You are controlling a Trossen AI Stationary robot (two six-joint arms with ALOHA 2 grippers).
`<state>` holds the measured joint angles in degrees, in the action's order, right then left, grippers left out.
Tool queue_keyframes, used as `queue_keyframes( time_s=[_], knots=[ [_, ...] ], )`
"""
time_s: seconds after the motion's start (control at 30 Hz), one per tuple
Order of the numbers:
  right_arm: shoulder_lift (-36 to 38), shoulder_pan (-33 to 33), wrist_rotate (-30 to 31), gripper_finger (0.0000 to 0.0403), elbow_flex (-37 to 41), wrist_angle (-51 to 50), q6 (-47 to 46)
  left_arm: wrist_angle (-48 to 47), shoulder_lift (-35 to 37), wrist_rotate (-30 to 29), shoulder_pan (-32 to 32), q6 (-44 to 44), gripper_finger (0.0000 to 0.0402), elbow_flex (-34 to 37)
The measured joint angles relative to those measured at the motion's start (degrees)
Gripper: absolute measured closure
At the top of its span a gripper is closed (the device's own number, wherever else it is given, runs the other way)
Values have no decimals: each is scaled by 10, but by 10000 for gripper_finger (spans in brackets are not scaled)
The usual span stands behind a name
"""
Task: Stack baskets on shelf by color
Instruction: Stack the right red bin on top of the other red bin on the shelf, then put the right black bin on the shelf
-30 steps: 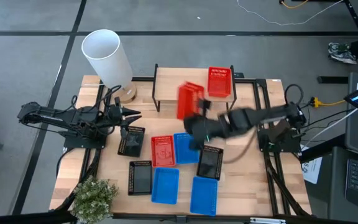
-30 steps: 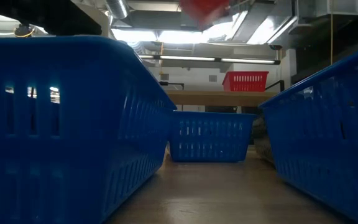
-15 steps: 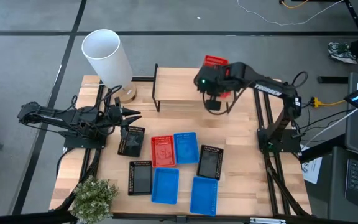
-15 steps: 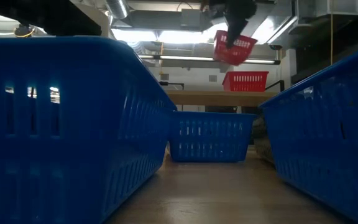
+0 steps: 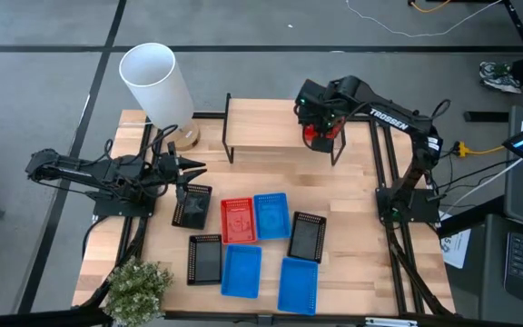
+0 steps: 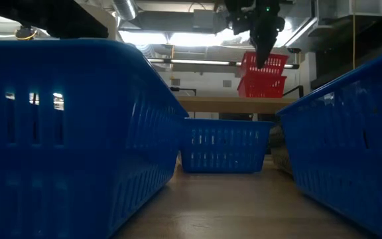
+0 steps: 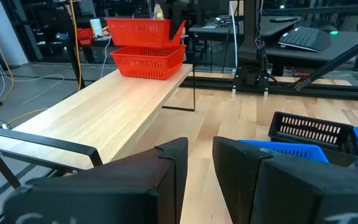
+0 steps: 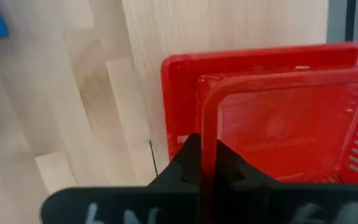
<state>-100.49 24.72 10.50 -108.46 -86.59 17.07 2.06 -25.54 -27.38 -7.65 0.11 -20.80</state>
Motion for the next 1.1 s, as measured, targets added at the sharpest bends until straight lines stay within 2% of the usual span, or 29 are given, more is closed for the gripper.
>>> queue_keyframes(
  time_s=[0.4,0.77,0.97,1.03,1.1],
  knots=[
    [0,6,-12,398,12,6,19,0,0,0,0,0,332,0],
    [0,6,-11,303,12,6,12,0,0,0,0,0,332,0],
    [0,-9,-19,289,-7,-17,-35,0,0,0,0,0,332,0],
    [0,-19,-50,288,-15,-22,-77,0,0,0,0,0,332,0],
    [1,-30,-124,288,-16,-8,-128,0,0,0,0,0,332,0]
  ],
)
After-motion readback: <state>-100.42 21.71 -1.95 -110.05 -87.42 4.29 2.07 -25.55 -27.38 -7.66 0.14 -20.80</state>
